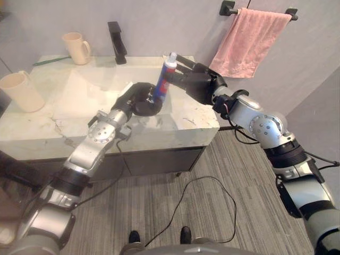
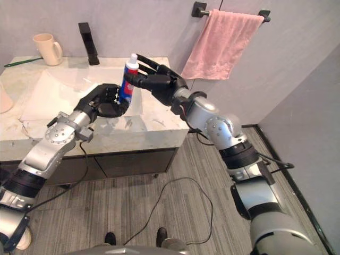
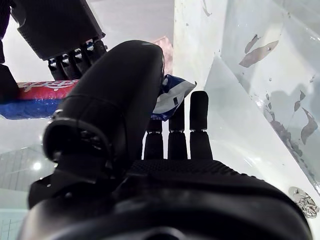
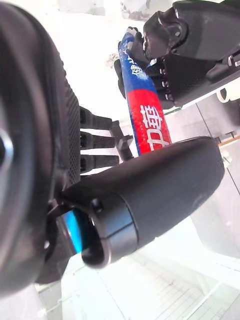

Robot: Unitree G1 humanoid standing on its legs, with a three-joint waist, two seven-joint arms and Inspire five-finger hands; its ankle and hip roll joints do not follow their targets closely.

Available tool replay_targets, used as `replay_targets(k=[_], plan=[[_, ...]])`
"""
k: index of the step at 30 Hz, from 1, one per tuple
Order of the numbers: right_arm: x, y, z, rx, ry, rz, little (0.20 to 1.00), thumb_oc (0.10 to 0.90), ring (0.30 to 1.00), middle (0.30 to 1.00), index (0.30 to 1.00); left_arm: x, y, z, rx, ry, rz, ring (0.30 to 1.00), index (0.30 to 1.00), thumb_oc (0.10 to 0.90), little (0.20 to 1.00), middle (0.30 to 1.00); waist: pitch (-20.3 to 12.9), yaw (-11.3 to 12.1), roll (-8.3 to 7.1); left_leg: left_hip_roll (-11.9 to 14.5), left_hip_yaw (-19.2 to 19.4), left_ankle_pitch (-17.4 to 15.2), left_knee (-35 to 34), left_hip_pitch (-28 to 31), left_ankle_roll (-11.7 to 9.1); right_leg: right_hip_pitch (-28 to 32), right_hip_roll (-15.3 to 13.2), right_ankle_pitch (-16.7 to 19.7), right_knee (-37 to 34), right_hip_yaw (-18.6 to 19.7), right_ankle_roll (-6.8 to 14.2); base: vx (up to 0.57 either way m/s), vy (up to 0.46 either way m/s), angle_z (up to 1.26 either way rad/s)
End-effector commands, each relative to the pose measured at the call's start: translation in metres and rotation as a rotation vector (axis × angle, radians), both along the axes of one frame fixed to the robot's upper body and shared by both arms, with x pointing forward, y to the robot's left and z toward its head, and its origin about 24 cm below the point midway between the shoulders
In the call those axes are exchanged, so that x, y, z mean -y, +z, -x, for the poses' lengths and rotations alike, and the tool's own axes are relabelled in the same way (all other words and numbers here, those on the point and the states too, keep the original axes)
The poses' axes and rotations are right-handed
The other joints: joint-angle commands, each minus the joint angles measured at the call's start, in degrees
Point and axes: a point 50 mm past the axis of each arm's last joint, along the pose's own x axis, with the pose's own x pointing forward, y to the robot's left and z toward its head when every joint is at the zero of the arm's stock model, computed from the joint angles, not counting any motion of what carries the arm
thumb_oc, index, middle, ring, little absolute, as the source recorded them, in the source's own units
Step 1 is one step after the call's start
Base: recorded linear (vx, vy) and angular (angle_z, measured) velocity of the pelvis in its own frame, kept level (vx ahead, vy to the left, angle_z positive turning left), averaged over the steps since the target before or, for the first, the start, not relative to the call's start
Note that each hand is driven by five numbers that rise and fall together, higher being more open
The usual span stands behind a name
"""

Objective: Organize the bathroom.

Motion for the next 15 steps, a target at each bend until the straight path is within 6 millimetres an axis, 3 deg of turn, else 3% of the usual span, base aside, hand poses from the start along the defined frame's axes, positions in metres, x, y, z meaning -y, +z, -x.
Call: replay_targets(k=[1,2,3,15], plan=[[0.0027,0.0762,0.0048,0.298,-0.004,-0.104,0.429,0.486,0.429,0.429,0.429,0.0189,0.0621,-0.0099,0.240,-0.083,0.042,0.300,0.300,0.400,0.300,0.300,-8.3,0.6,0.82,1.5,-0.1,-3.7,2.8,-0.4,0.5,-0.3,1.4,-6.8,3.1,2.4,3.1,0.00,0.000,0.00],[0.0026,0.0762,0.0047,0.299,-0.003,-0.103,0.418,0.478,0.418,0.418,0.418,0.0190,0.0621,-0.0100,0.240,-0.083,0.043,0.300,0.300,0.400,0.300,0.300,-8.3,0.6,0.82,1.5,-0.1,-3.7,2.7,-0.4,0.5,-0.3,1.4,-6.8,3.1,2.4,3.1,0.00,0.000,0.00],[0.0027,0.0774,0.0051,0.303,-0.002,-0.099,0.305,0.403,0.305,0.305,0.305,0.0185,0.0619,-0.0100,0.241,-0.083,0.042,0.300,0.300,0.400,0.300,0.300,-8.3,0.5,0.84,1.5,-0.1,-3.6,2.7,-0.4,0.5,-0.3,1.4,-6.8,3.1,2.4,3.1,0.00,0.000,0.00],[0.0072,0.0779,0.0031,0.310,-0.022,-0.091,0.300,0.400,0.300,0.300,0.300,0.0164,0.0636,-0.0107,0.248,-0.077,0.042,0.300,0.300,0.400,0.300,0.300,-8.2,0.4,1.01,1.5,-0.1,-3.5,2.3,0.0,0.5,-0.2,1.3,-6.7,3.0,2.5,3.2,0.00,0.000,0.00]])
